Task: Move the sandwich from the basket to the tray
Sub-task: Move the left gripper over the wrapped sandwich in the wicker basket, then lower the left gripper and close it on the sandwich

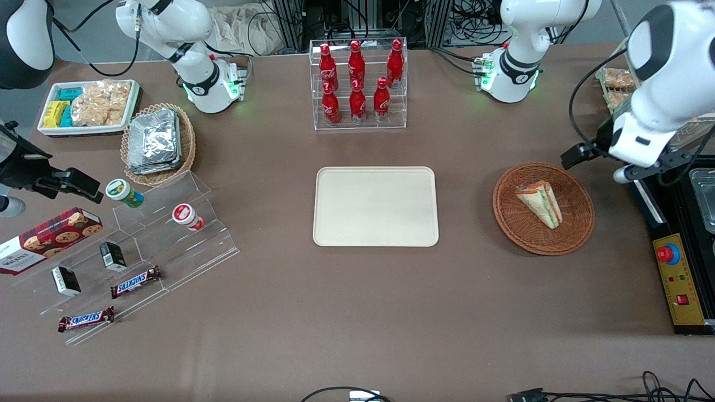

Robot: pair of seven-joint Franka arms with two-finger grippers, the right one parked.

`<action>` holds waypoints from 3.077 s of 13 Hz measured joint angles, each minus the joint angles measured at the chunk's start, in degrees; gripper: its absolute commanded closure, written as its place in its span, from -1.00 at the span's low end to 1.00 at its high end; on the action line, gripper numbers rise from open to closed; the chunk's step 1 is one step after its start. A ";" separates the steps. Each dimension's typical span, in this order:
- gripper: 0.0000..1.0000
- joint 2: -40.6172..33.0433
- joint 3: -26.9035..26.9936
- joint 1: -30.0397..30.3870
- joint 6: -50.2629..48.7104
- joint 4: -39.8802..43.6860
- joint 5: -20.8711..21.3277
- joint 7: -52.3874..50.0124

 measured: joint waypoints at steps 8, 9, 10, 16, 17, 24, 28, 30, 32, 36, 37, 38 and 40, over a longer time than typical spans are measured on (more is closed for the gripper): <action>-1.00 9.57 0.14 0.97 20.99 -12.23 1.78 -8.45; -1.00 10.42 0.14 0.97 23.49 -13.61 1.78 -8.98; -1.00 11.41 0.14 0.97 25.96 -14.98 1.78 -9.30; -1.00 15.81 3.01 1.07 31.77 -16.89 3.55 -9.84; -0.99 16.27 3.15 1.08 32.34 -16.88 3.64 -9.84; 1.00 17.44 3.14 1.06 32.78 -16.88 3.67 -9.84; 1.00 17.44 3.12 1.05 33.02 -16.88 3.67 -9.84; 1.00 17.44 3.12 1.05 33.04 -16.88 3.67 -9.84; 1.00 17.45 3.12 1.05 33.08 -16.88 3.67 -9.84; 1.00 17.02 3.12 1.05 32.85 -16.54 3.81 -9.69; 1.00 16.09 3.10 1.01 32.01 -16.09 4.14 -9.10; 1.00 14.29 3.04 0.88 30.11 -15.36 4.47 -7.68; 1.00 8.44 2.90 0.81 21.32 -12.41 4.74 -4.09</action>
